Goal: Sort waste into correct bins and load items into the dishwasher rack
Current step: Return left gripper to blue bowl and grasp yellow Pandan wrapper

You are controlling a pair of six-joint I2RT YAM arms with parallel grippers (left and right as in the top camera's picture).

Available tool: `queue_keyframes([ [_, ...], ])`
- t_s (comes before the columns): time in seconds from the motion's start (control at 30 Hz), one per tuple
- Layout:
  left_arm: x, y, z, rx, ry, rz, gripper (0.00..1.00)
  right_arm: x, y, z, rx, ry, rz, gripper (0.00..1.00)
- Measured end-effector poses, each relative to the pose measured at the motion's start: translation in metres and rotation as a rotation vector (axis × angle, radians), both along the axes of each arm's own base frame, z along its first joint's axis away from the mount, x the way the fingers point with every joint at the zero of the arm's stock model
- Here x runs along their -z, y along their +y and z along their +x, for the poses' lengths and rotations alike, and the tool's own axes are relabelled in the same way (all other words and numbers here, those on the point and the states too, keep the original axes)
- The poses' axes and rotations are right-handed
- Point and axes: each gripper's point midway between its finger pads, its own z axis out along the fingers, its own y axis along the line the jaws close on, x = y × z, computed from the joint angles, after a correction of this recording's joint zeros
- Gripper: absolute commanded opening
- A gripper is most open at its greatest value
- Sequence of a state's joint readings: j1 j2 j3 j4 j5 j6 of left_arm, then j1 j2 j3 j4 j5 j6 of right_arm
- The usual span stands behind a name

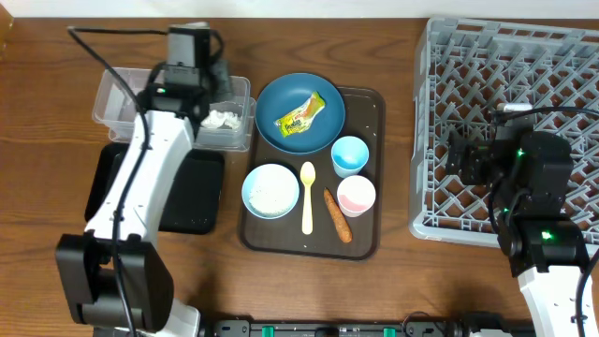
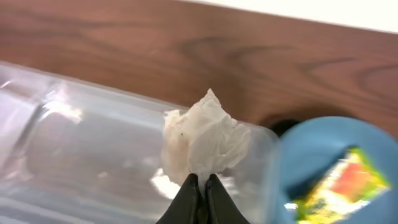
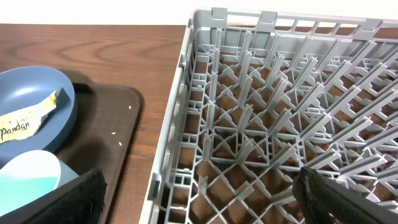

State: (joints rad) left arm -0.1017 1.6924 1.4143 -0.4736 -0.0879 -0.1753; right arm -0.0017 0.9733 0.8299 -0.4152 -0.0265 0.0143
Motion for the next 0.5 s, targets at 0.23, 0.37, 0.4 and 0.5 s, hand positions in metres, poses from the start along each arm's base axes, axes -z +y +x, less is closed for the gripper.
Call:
queue_keyframes([
  [0.23, 0.025, 0.016, 0.0, -0.032, 0.066, 0.024, 0.44, 0.0, 0.0, 0.0, 0.0, 0.0, 0.0, 0.96],
  [0.37, 0.024, 0.015, 0.003, -0.036, 0.057, 0.02, 0.44, 0.0, 0.0, 0.0, 0.0, 0.0, 0.0, 0.96],
  [0.4, 0.024, 0.015, 0.003, -0.035, 0.056, 0.02, 0.44, 0.0, 0.0, 0.0, 0.0, 0.0, 0.0, 0.96],
  [0.5, 0.023, 0.006, 0.005, 0.0, 0.048, -0.003, 0.44, 0.0, 0.0, 0.0, 0.0, 0.001, 0.0, 0.96],
])
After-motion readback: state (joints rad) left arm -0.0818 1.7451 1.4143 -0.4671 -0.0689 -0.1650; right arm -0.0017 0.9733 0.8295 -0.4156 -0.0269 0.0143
